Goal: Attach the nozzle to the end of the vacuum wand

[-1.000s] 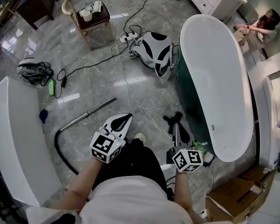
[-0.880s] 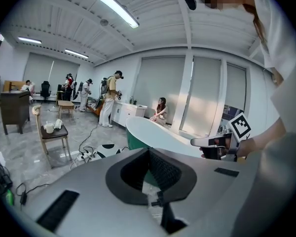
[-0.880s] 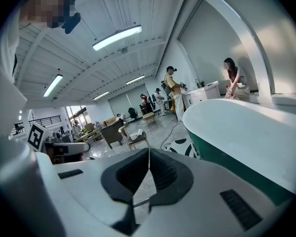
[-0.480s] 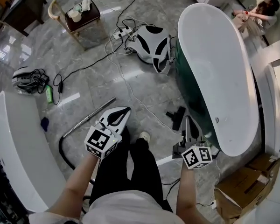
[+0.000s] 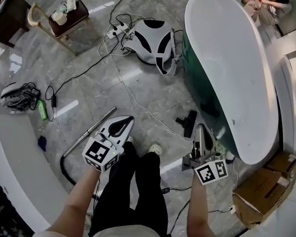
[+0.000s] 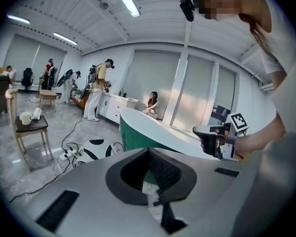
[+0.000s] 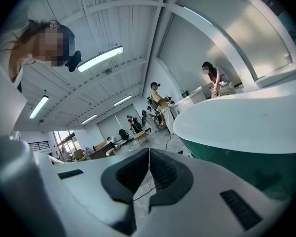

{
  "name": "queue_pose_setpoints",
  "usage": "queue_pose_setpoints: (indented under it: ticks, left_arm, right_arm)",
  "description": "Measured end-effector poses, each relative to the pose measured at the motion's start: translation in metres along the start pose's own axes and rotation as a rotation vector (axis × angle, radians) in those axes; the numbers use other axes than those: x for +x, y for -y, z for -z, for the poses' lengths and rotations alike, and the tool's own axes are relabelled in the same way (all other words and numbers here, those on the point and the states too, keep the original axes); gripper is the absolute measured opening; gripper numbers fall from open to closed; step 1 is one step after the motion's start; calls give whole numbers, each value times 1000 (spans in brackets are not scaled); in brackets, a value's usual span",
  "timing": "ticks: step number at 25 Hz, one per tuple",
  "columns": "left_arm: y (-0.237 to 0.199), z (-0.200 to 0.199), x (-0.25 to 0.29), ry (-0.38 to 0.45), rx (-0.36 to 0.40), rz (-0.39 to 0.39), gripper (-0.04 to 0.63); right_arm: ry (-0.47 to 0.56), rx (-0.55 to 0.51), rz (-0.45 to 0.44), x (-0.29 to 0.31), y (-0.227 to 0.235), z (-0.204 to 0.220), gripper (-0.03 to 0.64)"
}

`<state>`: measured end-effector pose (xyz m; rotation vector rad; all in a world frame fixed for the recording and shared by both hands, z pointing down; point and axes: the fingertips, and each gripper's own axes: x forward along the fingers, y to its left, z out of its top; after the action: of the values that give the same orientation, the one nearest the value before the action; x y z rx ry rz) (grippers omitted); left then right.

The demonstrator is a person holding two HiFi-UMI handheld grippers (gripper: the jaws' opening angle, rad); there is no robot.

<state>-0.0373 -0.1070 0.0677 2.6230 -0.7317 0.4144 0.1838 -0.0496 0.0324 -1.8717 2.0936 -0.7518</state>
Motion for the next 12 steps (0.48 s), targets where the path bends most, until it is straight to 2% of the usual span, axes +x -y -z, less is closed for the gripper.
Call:
queue_pose_setpoints:
  ticks: [4,12]
  left_arm:
    - [-18,48,29,-33,-9,10,8]
    - [-41,159,93,-57,14,58,8]
  right_arm:
    - [31,3,-29,6,10,26,17]
    - [-14,-61,-3,20,80,137,17]
